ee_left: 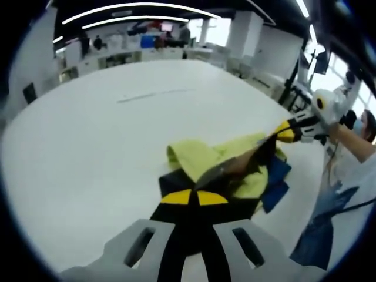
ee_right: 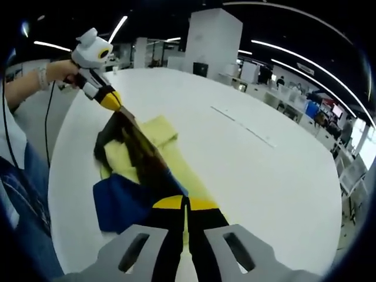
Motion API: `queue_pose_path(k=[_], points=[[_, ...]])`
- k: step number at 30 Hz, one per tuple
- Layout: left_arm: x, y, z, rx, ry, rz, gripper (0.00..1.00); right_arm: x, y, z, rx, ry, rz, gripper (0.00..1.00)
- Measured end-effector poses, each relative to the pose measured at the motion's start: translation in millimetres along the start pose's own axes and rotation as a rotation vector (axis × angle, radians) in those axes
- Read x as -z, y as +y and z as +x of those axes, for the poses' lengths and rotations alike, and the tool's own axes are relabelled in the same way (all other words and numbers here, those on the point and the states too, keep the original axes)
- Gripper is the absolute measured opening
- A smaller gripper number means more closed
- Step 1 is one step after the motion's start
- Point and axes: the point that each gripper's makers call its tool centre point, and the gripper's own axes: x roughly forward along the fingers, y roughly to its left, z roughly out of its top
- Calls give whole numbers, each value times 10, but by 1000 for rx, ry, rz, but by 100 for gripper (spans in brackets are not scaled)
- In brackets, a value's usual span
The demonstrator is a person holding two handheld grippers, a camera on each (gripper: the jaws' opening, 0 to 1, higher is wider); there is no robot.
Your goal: Fold the garment on the visible template until the final outline fits inside the template.
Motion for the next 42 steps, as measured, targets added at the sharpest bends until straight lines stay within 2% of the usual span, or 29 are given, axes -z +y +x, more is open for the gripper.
queue_pose_path(k=[10,14,19,23,32,36,42], points=[[-195,-29,-74,-16,-18,37,0,-79,-81,-109,19,-17,16,1],[-225,-62,-103,-15,-18,54,0,-135,-106,-169,24,-23,22,1],[-230,-91,-148,-19,-7,107,0,-196,-100,-200,20,-29,-4,1],[-230,-109,-194,-25,20,192,0,-225,-84,-218,13,-22,-3,1],[-306,-155,-274,-21,52,285,0,-317,-89,-300,6,-8,-11,1],[-374,-161,-320,-23,52,267,0,-379,-89,-363,7,-9,-19,1],[-528,-170,-405,-43,46,295,0,-477,-113,-438,11,-7,-37,1]])
